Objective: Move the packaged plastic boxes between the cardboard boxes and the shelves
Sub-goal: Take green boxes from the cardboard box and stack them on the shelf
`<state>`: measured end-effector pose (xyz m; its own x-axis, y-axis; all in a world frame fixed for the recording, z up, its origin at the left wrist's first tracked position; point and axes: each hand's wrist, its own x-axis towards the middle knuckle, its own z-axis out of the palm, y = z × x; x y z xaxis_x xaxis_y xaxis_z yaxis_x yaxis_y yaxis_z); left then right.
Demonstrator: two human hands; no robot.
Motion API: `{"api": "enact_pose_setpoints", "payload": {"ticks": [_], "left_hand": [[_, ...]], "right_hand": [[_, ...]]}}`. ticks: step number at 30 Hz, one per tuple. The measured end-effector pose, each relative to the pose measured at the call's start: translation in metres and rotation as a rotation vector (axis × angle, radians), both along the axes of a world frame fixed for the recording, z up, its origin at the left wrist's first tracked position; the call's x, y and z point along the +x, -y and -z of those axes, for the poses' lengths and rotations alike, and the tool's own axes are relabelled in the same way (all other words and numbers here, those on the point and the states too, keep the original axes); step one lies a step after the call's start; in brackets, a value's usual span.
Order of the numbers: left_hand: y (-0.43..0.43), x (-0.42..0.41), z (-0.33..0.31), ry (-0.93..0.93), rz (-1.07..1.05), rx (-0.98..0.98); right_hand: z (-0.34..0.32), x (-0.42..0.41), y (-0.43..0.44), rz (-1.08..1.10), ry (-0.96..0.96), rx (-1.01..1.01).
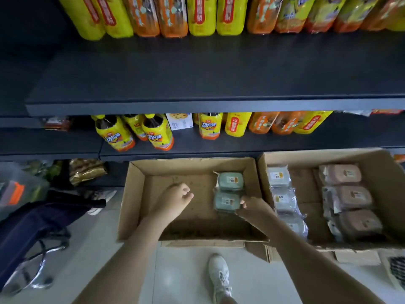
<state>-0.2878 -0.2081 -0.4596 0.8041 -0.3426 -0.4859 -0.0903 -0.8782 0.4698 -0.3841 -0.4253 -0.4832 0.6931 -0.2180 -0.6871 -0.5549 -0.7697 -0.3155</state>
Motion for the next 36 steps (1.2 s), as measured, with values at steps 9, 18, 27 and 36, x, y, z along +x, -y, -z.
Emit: {"api": "enact_pose_setpoints", "payload": {"ticks": [9, 18, 27, 36], "left_hand": [[0.023, -0.005, 0.131, -0.171, -0.140, 0.036], [0.070, 0.035, 0.257, -0.245, -0.170, 0.022], [0.098, 0.067, 0.318, -0.228, -0.143, 0.062], [0.136, 0.084, 0.329, -0.302, -0.252, -0.071]], "right_hand": [[0.126, -0.007, 0.013, 0.421, -0.122, 0.090], [0.258, 0.017, 0.016, 0.613, -0.051, 0.023], [0.314, 0.035, 0.009, 0.965, 0.007, 0.213], [0.298, 0.016, 0.002, 1.222, -0.066, 0.306]]}}
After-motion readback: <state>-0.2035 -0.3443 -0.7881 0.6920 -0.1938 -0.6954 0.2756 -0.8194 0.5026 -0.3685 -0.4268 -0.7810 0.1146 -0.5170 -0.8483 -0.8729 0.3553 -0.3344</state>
